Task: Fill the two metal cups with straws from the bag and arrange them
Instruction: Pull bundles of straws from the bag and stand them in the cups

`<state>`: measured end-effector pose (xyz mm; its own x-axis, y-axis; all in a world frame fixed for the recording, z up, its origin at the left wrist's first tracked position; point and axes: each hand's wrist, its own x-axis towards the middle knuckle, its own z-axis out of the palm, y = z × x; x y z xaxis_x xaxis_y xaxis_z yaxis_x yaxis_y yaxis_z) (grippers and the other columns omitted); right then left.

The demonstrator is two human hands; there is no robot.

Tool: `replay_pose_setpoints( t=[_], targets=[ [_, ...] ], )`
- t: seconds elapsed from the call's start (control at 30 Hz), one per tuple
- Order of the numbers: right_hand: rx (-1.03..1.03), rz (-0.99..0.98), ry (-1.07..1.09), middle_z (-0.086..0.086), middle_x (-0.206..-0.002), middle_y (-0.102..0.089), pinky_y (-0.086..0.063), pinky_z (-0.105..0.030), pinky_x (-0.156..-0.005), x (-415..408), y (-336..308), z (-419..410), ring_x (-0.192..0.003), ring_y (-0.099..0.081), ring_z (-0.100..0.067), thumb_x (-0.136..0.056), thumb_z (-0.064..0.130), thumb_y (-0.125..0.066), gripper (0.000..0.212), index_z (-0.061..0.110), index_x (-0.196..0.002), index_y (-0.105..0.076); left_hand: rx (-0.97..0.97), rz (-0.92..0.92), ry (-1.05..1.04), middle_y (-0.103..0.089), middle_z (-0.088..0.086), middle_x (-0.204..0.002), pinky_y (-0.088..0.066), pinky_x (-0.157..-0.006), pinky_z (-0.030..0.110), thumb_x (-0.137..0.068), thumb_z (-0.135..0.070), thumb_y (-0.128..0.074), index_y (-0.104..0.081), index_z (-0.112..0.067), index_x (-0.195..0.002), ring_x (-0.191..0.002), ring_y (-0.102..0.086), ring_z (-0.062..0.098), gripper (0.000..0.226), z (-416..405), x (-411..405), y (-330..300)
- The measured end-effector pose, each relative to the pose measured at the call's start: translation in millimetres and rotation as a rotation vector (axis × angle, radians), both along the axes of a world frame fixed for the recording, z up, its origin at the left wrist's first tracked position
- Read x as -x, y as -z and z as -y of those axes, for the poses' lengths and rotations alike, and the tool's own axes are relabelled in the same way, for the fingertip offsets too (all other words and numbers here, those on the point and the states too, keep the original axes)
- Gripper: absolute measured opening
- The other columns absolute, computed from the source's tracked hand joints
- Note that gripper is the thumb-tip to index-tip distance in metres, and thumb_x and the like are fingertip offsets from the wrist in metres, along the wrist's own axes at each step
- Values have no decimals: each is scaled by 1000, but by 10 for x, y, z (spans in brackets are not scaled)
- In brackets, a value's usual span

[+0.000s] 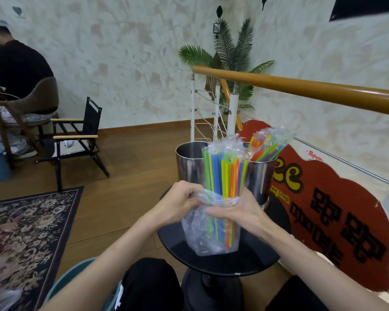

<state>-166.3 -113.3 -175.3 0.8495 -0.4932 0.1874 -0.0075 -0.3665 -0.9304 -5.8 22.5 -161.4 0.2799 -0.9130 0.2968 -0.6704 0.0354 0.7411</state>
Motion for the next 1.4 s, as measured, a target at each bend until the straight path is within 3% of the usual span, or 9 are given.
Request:
replay_pose_setpoints(
  t=[0.23,0.37,0.47,0.6,0.77,0.93,1.03,1.23,1.4],
  targets=[
    [-11,-47,-29,12,-119,-70,-53,-29,-98,65,46,-15,-112,-67,-5,-63,27,-96,89,34,-137,-45,151,-16,-84,-73,-8,-111,-56,-92,39,-101,2,-49,-69,-13,-113,-106,-69,11,28,53,207,178],
    [-25,-9,-48,15,-117,-71,-55,-25,-95,98,7,-46,-111,-68,-6,-70,13,-93,85,34,-137,-46,147,-233,-176,-67,20,-95,-50,-70,59,-91,3,-57,-57,-14,-99,-79,-65,38,19,76,141,254],
    [-23,35,-25,14,-114,-72,-56,-20,-88,110,-7,-57,-107,-70,-7,-68,11,-92,80,32,-132,-50,153,-233,-197,-60,25,-82,-41,-65,42,-83,8,-59,-60,-5,-82,-71,-53,21,13,123,135,260],
    [-27,54,5,13,-114,-72,-55,-19,-87,120,34,-46,-106,-70,-7,-67,15,-93,78,33,-130,-52,133,-101,-312,-47,1,-67,-37,-63,23,-77,3,-73,-74,-9,-74,-65,-42,6,12,151,101,209],
    [-53,48,-21,12,-115,-72,-56,-21,-88,146,50,-47,-107,-70,-9,-68,13,-92,79,32,-133,-51,59,-101,-201,-61,19,-72,-44,-57,39,-78,-11,-58,-64,2,-79,-60,-49,15,15,107,99,247],
    [-73,23,-55,8,-121,-70,-56,-26,-92,143,78,-45,-113,-68,-11,-66,19,-95,87,33,-137,-48,-53,-224,16,-73,6,-118,-54,-99,46,-93,5,-59,-69,-5,-121,-113,-68,24,32,70,74,136],
    [-91,42,-31,7,-126,-68,-55,-32,-99,144,82,-17,-116,-66,-10,-62,26,-94,94,31,-141,-43,-70,-414,143,-70,8,-126,-53,-101,42,-98,7,-51,-60,-10,-134,-120,-65,26,41,34,69,36],
    [-101,71,-17,8,-125,-68,-57,-29,-94,91,68,-31,-116,-67,-9,-57,34,-96,99,31,-141,-44,82,-529,2,-76,10,-107,-60,-77,34,-102,-9,-57,-62,-10,-111,-99,-73,25,11,139,237,98],
    [-123,98,16,9,-116,-72,-58,-24,-86,105,98,-35,-108,-70,-12,-60,23,-92,85,29,-134,-51,153,-137,-155,-57,4,-95,-47,-71,18,-92,-5,-70,-73,-23,-91,-73,-54,0,18,240,160,265]
  ],
)
